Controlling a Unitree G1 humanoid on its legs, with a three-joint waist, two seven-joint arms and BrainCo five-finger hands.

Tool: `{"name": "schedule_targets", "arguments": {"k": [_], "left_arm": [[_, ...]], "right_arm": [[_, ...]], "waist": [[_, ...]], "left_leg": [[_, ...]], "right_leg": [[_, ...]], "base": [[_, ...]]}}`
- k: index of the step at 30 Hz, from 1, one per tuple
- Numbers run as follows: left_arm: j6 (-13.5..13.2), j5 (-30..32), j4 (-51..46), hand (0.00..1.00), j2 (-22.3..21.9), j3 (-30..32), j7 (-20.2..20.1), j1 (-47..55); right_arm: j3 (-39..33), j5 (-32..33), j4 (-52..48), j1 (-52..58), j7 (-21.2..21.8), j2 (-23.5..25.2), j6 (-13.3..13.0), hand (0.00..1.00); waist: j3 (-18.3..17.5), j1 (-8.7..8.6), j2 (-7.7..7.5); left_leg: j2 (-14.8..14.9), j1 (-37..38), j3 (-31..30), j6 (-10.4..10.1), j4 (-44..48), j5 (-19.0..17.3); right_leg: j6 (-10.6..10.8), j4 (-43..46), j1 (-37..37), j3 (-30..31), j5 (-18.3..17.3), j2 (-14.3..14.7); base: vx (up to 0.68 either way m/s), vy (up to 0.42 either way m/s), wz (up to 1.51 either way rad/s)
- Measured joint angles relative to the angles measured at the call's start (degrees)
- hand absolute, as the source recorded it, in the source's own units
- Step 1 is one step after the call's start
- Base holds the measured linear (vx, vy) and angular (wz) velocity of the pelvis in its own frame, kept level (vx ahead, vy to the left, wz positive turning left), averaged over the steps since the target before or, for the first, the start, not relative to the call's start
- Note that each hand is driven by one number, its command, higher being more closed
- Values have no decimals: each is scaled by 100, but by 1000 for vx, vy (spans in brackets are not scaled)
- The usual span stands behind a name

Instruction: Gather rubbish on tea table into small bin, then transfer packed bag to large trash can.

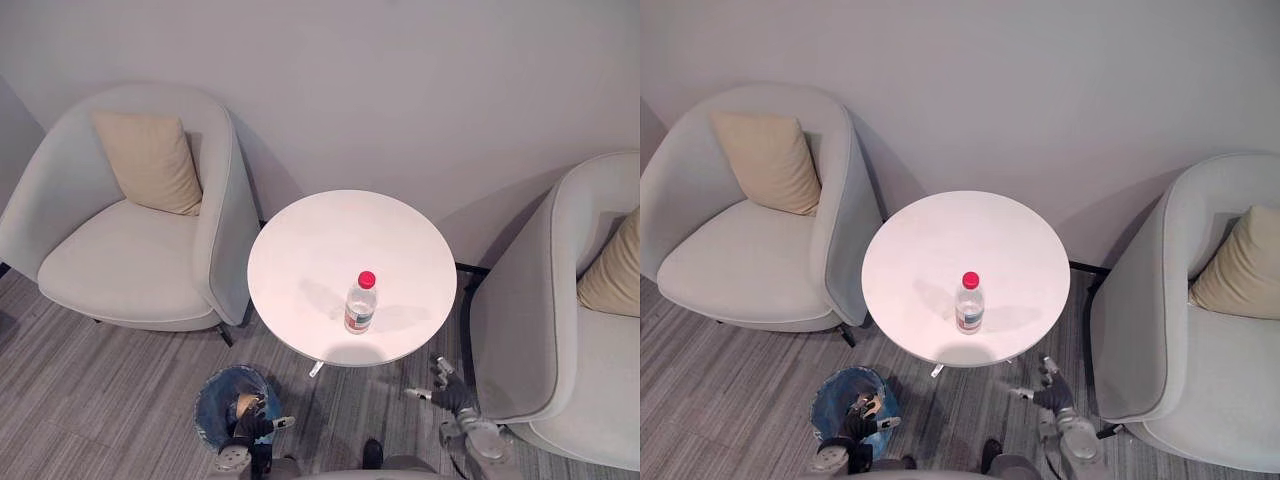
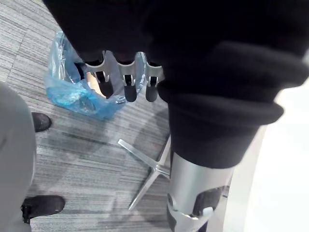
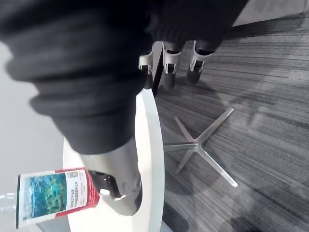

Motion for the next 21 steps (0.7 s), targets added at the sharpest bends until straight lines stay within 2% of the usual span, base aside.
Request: {"name": "schedule_targets", "arguments": {"k": [7, 21], "left_arm": [[-4, -7, -41, 0, 92, -127, 1, 57], [-5, 0, -134, 0, 158, -230, -14, 128]], "right_arm": [[-33, -42, -335, -33, 2, -65, -10, 0], [10, -165, -382, -547, -27, -238, -34, 0]], "waist": [[-42, 42, -47], [-105, 42, -106]], "left_leg": [[-145, -65, -104, 6, -12, 3], [-209, -40, -186, 58, -77, 44]], "right_leg": [[82, -292, 120, -51, 179, -104], [101, -499, 240, -152, 242, -131]], "base": [[-42, 38, 6], [-6, 2, 3]]}}
